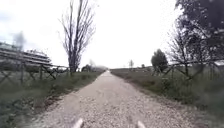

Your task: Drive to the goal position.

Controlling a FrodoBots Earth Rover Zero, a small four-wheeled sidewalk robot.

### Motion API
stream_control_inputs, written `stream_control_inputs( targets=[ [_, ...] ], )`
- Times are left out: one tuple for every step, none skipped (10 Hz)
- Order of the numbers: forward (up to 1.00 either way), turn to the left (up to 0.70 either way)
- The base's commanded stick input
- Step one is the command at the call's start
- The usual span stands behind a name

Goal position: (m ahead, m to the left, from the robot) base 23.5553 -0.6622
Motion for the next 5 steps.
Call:
stream_control_inputs(
  targets=[
    [0.70,0.00],
    [0.70,0.00],
    [0.70,0.00],
    [0.70,0.00],
    [0.70,0.00]
  ],
)
